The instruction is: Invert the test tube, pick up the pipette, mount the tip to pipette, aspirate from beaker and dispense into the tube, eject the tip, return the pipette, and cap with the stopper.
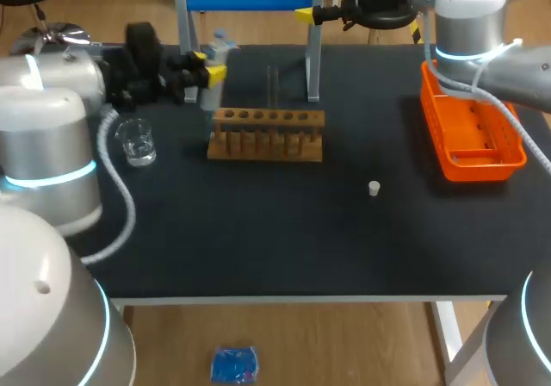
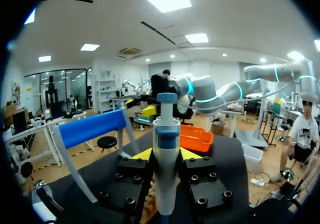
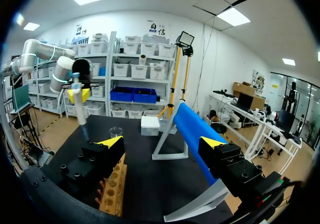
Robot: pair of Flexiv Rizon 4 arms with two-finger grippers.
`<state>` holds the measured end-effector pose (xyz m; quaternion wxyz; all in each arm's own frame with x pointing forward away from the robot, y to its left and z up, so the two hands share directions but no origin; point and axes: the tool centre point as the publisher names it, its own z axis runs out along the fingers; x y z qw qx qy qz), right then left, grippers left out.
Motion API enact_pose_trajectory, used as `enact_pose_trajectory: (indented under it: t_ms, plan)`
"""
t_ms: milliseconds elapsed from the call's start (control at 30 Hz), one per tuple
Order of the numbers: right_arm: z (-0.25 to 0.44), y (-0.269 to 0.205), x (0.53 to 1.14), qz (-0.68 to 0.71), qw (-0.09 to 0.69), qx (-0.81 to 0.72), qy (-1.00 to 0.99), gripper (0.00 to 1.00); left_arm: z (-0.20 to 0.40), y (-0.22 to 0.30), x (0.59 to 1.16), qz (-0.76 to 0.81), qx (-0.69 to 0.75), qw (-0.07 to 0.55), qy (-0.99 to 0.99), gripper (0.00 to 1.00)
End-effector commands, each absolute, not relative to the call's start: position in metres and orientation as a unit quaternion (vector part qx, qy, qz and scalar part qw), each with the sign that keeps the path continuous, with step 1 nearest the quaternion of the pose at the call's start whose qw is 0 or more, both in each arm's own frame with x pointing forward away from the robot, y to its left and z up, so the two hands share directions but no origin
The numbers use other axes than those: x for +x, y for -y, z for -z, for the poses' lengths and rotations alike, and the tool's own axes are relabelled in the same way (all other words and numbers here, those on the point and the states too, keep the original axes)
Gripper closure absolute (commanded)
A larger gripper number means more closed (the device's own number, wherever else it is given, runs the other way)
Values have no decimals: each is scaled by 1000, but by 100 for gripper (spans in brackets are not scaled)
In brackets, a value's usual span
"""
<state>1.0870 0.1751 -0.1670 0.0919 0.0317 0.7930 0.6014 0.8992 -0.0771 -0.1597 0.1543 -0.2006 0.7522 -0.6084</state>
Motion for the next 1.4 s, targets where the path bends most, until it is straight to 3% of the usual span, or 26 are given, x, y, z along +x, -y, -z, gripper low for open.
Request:
enact_pose_trajectory:
  t_ms: [33,300,567,1400]
  plan:
    - [166,-175,1087,-601,91,32,-794,0,142,10,911,596,-184,111,-774,100]
    - [166,-175,1087,-601,91,32,-794,0,136,-50,947,575,-251,130,-768,100]
    - [166,-175,1087,-601,91,32,-794,0,134,-64,981,542,-324,154,-760,100]
    - [166,-175,1087,-601,91,32,-794,0,127,7,1030,504,-405,245,-722,100]
